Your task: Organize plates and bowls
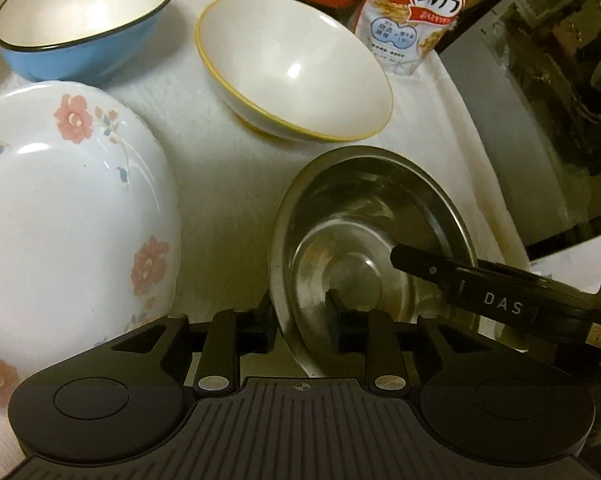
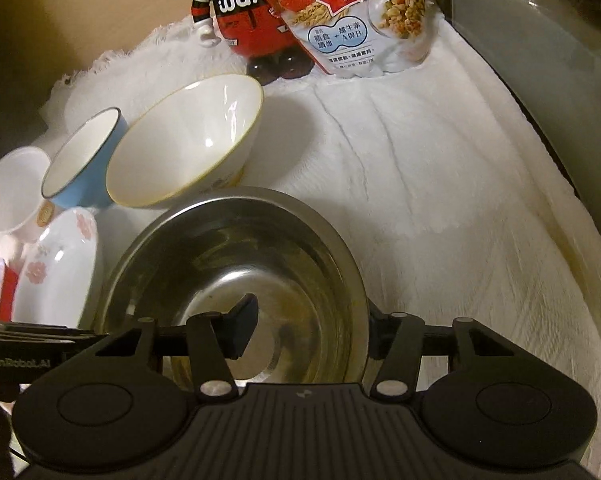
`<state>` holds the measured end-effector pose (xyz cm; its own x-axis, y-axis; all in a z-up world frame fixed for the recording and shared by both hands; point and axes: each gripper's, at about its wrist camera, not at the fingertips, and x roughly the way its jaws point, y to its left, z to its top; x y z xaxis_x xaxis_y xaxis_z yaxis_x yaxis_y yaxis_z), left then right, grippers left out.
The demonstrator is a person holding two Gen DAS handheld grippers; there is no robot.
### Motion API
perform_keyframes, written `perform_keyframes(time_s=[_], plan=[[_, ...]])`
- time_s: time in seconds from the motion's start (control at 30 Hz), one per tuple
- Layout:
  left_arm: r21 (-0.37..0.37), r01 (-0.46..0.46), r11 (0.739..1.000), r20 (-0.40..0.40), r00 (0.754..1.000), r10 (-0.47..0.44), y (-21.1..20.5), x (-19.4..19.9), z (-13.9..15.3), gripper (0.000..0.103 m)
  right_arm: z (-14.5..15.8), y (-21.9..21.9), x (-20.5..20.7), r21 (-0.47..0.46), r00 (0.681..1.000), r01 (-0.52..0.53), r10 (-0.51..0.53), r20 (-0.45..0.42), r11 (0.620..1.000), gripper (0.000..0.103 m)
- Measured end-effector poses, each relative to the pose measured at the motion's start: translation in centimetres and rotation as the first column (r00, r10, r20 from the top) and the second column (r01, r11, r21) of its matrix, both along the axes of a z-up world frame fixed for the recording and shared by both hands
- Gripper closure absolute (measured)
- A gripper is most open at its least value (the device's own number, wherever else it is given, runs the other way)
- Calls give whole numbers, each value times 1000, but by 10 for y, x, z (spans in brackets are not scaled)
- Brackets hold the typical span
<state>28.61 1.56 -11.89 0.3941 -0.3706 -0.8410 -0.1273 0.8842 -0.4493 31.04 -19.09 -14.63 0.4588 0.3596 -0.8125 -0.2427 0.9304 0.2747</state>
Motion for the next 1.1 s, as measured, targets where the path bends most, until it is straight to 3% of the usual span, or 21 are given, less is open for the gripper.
perform_keyframes(time_s=[0.2, 0.5, 0.57, 0.77, 0.9, 1.1], plan=[[35, -17, 999, 73, 997, 14, 22, -12, 28, 74, 27, 16, -9, 24, 998, -44, 43, 49, 999, 48], [39, -193, 980, 151, 971, 185, 109, -69, 67, 72, 58, 107, -21, 89, 962, -248, 235, 138, 965, 44], [74, -243, 967, 154, 961, 229, 123, -74, 65, 72, 56, 132, -20, 89, 949, -295, 281, 141, 951, 44], [53, -369, 928, 127, 924, 360, 170, -85, 49, 73, 47, 193, -4, 80, 912, -402, 390, 129, 912, 45], [105, -401, 910, 142, 912, 385, 187, -85, 42, 74, 35, 221, 7, 81, 904, -423, 415, 105, 902, 45], [165, -406, 899, 141, 912, 386, 192, -88, 32, 78, 19, 238, -2, 12, 887, -449, 443, 131, 894, 44]])
